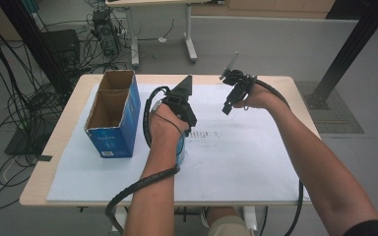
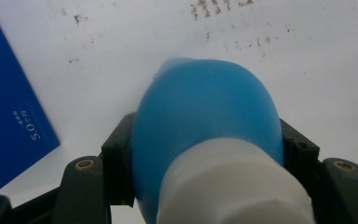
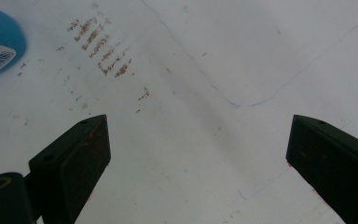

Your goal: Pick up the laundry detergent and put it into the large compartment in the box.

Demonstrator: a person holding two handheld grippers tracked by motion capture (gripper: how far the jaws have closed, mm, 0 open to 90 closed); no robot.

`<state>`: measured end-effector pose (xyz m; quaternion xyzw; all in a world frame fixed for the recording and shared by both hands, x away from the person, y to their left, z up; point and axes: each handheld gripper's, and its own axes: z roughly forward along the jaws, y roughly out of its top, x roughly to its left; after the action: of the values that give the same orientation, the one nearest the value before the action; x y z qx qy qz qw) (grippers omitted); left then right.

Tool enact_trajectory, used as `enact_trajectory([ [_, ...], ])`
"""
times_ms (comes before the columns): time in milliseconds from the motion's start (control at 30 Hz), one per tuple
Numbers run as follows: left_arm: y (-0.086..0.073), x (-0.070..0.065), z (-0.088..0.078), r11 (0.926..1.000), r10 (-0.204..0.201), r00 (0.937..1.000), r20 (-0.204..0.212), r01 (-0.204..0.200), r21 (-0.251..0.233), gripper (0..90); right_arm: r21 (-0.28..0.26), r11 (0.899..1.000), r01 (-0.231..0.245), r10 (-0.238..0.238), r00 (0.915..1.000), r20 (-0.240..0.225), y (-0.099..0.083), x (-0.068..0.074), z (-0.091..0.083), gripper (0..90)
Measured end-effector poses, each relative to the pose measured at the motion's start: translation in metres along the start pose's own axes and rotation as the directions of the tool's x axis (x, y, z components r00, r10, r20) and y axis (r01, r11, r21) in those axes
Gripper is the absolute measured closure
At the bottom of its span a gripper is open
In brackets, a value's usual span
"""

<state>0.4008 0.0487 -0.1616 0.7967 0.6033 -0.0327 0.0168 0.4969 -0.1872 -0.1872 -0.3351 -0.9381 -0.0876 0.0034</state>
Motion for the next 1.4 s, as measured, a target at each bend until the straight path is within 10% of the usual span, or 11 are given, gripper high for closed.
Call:
enact_trajectory([
  [433,0.006,0.0,-0.043,0.9996,0.024,0.999,0.037,-0.024,-0.011,38.1,-0.002,1.0,0.005,-0.005,1.0,0.001,0.0,0.002,-0.001,5.9],
  [1067,0.004,0.004,-0.207,0.993,0.07,0.9975,-0.012,-0.071,-0.095,38.1,-0.019,1.0,-0.009,0.009,1.0,0.001,-0.007,-0.001,-0.009,6.5],
  [1400,-0.007,0.035,-0.27,0.9864,0.013,0.9998,-0.011,-0.015,-0.164,38.1,-0.017,1.0,0.005,-0.005,1.0,-0.008,-0.004,0.002,-0.008,6.4],
])
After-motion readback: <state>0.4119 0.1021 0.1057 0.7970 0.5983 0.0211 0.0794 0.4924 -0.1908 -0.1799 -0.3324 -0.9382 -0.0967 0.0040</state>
